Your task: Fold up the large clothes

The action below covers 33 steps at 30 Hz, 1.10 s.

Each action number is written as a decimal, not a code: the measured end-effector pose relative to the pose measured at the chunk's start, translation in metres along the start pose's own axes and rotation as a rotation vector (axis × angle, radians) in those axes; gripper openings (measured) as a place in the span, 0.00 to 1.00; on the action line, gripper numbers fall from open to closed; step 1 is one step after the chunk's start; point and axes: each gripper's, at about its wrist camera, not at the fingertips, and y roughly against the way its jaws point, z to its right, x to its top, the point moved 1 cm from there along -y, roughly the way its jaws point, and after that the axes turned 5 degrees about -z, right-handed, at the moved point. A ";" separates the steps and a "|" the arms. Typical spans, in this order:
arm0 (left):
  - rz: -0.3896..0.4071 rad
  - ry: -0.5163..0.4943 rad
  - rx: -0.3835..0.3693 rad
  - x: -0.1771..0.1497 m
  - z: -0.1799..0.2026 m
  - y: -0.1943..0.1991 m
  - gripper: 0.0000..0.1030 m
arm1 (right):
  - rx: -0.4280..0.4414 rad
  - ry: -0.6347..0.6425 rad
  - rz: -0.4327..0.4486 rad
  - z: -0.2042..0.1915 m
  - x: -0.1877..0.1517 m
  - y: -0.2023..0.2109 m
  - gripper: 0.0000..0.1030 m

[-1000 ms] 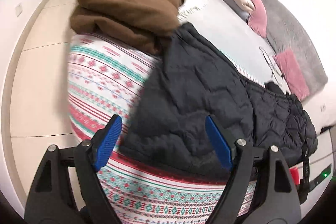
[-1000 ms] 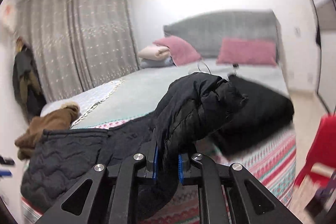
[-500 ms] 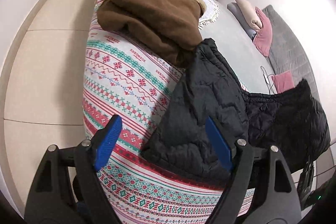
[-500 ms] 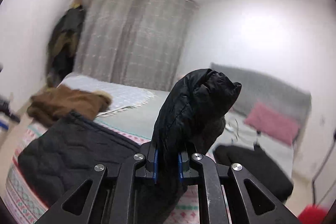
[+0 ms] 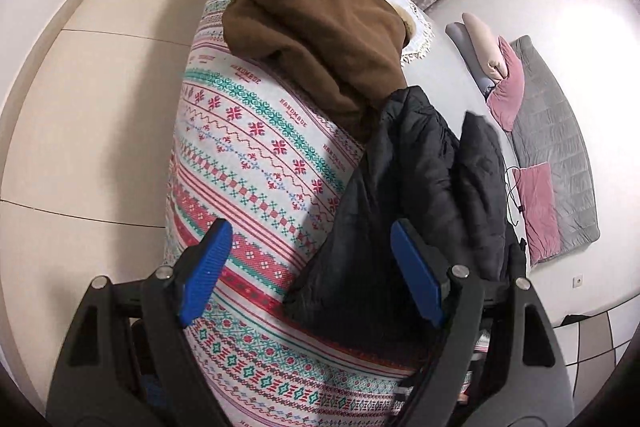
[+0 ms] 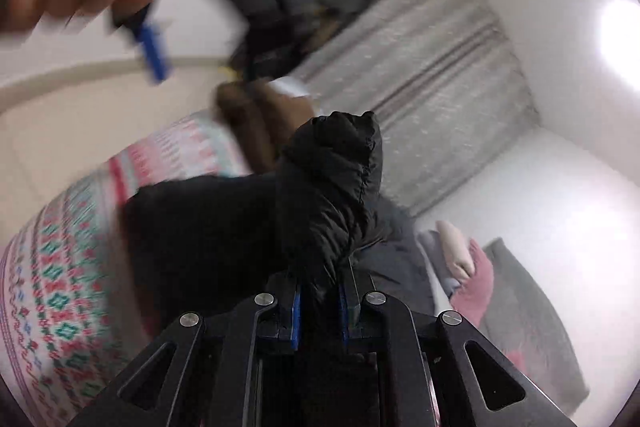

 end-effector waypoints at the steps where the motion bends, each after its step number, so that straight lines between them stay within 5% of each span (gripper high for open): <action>1: -0.003 -0.003 -0.001 0.000 -0.001 0.000 0.79 | 0.009 0.015 -0.008 -0.008 0.000 -0.003 0.13; 16: -0.037 -0.153 -0.080 -0.011 0.036 -0.008 0.79 | 0.178 -0.054 -0.043 -0.010 -0.016 -0.029 0.15; 24: -0.007 -0.291 0.039 -0.021 0.065 -0.019 0.79 | 0.298 -0.143 -0.090 0.006 -0.018 -0.049 0.29; 28: 0.031 -0.301 0.034 -0.021 0.068 -0.013 0.79 | 0.542 -0.347 -0.064 0.054 -0.021 -0.023 0.57; 33: 0.085 -0.356 0.018 -0.023 0.087 -0.006 0.79 | 0.682 -0.623 0.039 0.133 -0.055 0.007 0.60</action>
